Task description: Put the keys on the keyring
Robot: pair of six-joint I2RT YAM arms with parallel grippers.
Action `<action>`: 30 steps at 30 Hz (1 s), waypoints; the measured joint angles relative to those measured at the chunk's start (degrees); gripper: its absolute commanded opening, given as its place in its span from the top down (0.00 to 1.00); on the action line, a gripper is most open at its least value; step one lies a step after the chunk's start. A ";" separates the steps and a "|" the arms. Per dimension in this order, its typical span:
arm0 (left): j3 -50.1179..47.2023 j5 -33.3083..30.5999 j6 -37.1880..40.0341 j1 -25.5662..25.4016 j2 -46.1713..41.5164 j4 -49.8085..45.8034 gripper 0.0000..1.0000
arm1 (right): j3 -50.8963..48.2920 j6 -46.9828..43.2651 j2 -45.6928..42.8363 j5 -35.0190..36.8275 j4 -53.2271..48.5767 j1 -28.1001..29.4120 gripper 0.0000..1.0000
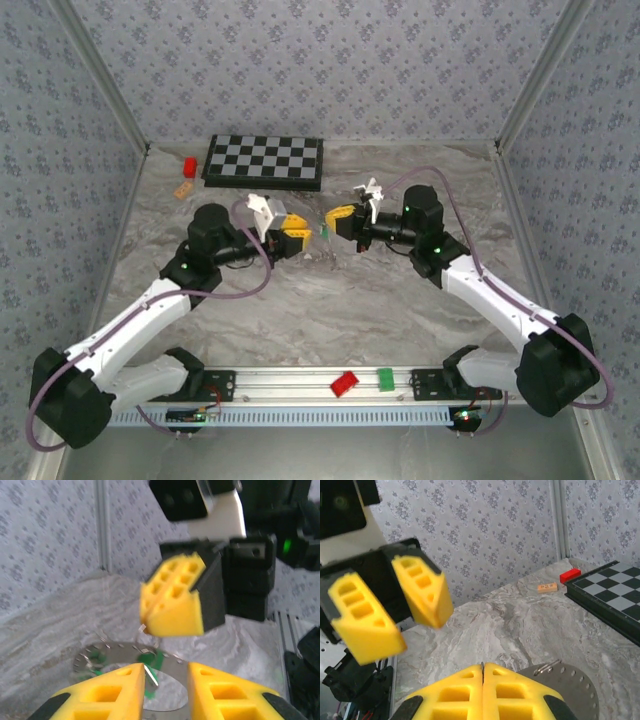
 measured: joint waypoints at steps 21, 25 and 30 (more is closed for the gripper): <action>-0.09 7.61 -19.43 0.66 11.04 20.63 0.78 | -2.69 6.54 0.37 -2.27 15.37 0.00 1.00; -0.09 8.70 -19.89 0.66 11.56 21.49 0.78 | -2.69 6.73 0.39 -2.47 15.87 0.00 1.00; -0.09 9.55 -20.24 0.66 12.15 21.94 0.86 | -2.71 7.28 0.44 -2.71 16.44 0.00 1.00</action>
